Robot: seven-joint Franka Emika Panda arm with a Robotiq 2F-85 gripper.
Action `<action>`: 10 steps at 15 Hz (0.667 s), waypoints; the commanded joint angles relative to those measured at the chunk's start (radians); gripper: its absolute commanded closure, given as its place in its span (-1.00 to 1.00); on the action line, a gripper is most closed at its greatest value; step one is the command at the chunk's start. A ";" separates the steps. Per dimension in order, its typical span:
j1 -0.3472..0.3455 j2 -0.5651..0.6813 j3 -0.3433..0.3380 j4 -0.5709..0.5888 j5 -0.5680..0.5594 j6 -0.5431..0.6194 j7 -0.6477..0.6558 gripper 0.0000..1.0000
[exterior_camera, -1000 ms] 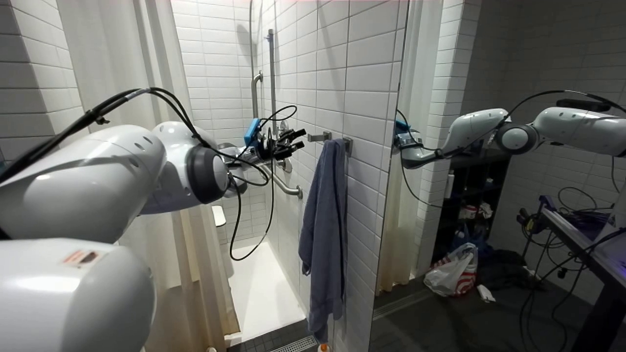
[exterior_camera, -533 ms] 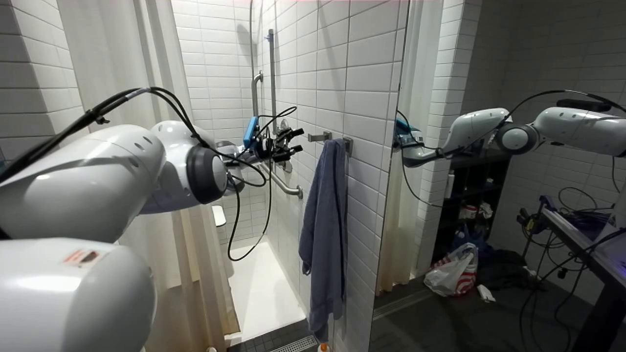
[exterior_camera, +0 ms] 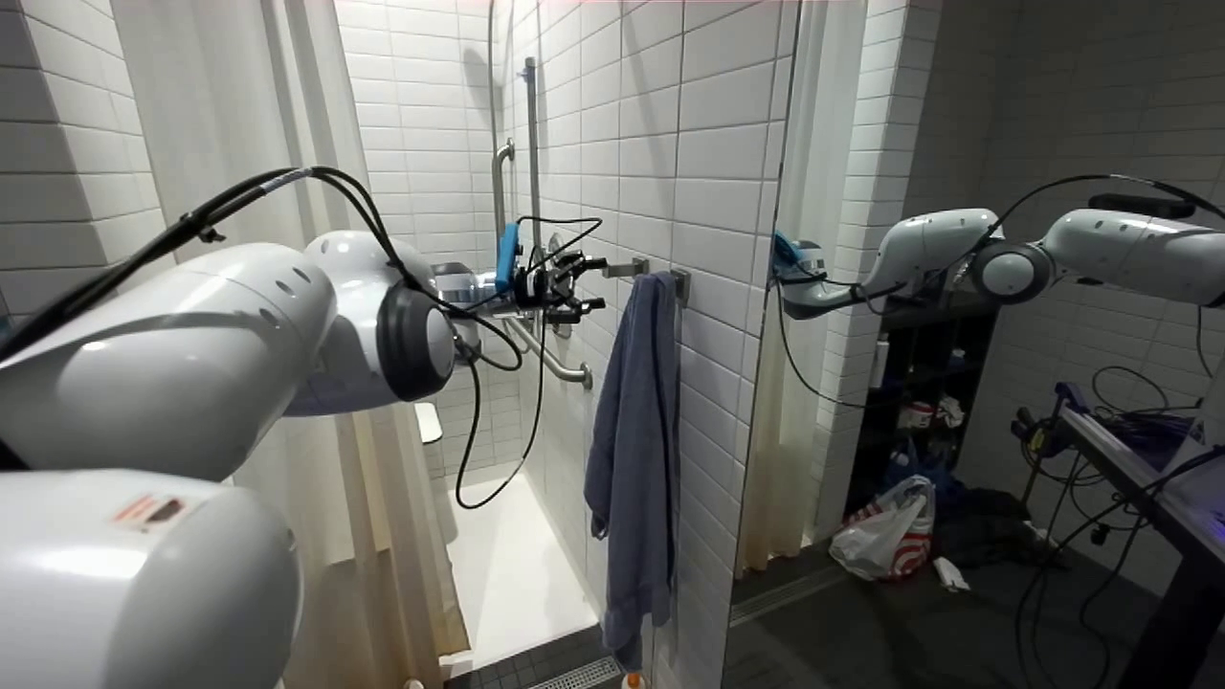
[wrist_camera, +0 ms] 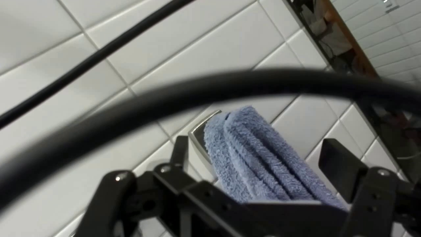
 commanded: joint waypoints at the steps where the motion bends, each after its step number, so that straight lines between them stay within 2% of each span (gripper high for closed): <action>1: -0.045 -0.038 0.028 0.019 0.089 0.113 -0.010 -1.00; 5: -0.081 -0.054 0.025 0.041 0.186 0.193 -0.019 -1.00; 10: -0.077 -0.041 -0.020 0.050 0.227 0.191 0.001 -1.00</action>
